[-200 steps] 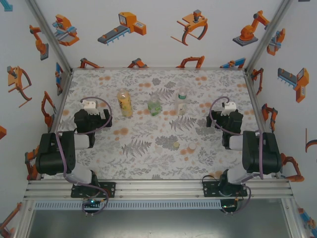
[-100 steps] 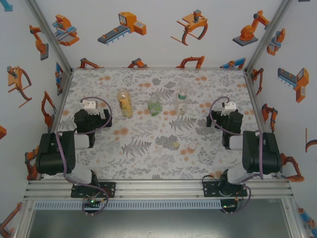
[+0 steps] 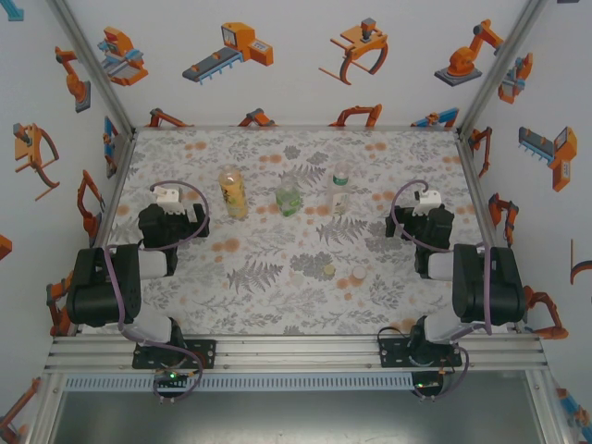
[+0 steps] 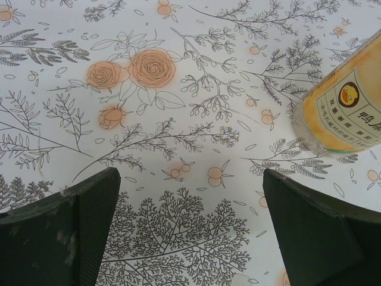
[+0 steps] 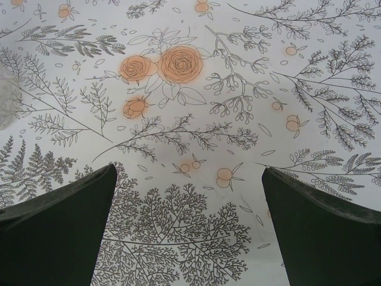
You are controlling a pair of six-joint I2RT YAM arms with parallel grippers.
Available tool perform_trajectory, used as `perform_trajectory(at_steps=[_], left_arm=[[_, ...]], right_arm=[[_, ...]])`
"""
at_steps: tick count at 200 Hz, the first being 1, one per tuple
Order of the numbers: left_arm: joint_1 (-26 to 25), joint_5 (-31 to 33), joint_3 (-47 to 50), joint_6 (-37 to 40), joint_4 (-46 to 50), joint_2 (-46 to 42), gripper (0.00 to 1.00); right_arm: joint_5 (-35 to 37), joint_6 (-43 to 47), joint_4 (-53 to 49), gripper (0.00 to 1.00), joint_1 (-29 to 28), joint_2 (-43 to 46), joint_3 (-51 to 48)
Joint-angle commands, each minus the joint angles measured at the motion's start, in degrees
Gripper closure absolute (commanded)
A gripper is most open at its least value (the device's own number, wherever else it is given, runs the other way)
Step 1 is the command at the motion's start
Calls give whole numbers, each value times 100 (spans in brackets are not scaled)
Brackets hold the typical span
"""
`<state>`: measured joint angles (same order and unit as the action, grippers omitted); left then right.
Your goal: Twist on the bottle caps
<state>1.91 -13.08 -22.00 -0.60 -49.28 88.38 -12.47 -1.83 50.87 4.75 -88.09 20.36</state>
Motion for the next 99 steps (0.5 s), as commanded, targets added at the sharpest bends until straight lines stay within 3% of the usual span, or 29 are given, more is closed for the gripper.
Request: perform_trajectory(at_steps=[1, 46, 67, 99], left_arm=[[8, -66, 38, 76, -176, -5, 3], [12, -70, 35, 70, -178, -8, 3], [26, -74, 29, 60, -179, -10, 3], [30, -66, 47, 60, -186, -22, 3]], right_arm=[[-78, 46, 168, 1, 46, -40, 45], [227, -83, 61, 1, 43, -39, 107], [-155, 89, -129, 1, 39, 83, 157], [-152, 107, -148, 1, 43, 91, 156]])
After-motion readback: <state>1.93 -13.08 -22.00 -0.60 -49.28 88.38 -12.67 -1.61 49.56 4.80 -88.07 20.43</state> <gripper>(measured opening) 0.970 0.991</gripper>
